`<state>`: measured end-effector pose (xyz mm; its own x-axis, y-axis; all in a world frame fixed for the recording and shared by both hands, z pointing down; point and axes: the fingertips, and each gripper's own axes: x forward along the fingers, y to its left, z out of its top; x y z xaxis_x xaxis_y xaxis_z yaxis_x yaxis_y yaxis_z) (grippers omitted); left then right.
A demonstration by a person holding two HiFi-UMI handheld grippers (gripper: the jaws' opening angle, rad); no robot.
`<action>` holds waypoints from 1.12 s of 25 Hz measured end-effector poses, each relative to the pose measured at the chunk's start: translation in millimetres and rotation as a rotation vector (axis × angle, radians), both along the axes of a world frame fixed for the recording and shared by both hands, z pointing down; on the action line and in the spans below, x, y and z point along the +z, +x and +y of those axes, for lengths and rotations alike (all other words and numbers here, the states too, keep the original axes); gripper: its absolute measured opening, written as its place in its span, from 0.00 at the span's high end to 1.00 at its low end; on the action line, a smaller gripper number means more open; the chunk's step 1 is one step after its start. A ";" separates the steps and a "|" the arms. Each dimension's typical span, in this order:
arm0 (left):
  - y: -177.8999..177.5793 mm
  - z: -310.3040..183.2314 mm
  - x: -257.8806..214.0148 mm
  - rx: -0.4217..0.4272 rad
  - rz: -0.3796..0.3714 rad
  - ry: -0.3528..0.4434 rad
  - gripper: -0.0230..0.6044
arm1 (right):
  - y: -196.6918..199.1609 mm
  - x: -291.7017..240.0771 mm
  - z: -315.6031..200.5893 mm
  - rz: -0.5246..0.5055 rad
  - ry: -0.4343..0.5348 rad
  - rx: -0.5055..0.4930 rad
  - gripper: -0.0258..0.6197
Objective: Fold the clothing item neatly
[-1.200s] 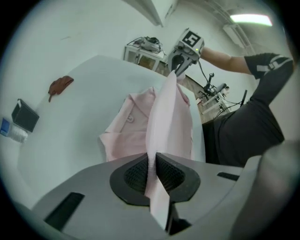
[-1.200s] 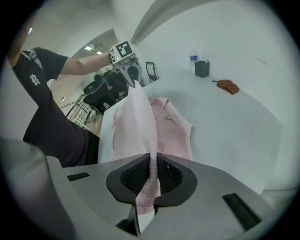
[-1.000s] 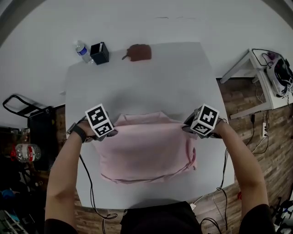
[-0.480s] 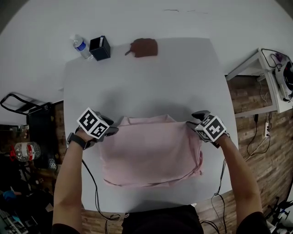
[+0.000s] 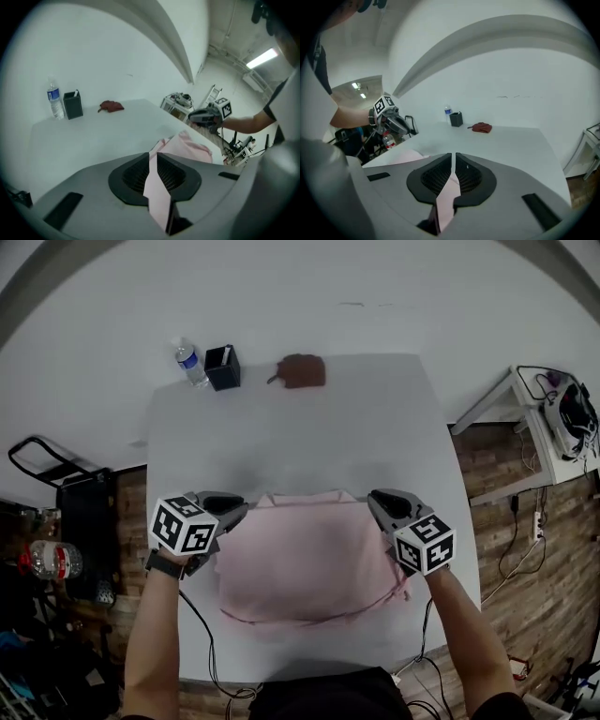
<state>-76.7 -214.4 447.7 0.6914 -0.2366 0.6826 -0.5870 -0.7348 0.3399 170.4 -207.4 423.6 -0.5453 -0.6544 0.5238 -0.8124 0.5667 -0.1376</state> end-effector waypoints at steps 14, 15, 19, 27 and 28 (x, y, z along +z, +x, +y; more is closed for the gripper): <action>82.3 158.6 -123.9 -0.182 0.468 0.147 0.96 | -93.1 -73.0 131.4 -0.107 0.032 -0.067 0.94; 85.1 168.5 -131.9 -0.195 0.495 0.155 0.96 | -97.5 -78.6 140.6 -0.119 0.038 -0.068 0.94; 97.3 194.3 -158.7 -0.217 0.552 0.227 0.96 | -108.8 -103.2 164.9 -0.159 0.070 -0.053 0.94; 106.7 208.8 -183.6 -0.288 0.491 0.372 0.96 | -116.5 -129.6 176.0 -0.119 0.163 -0.049 0.94; 106.8 209.3 -183.6 -0.291 0.491 0.372 0.96 | -117.2 -129.8 177.5 -0.118 0.162 -0.050 0.94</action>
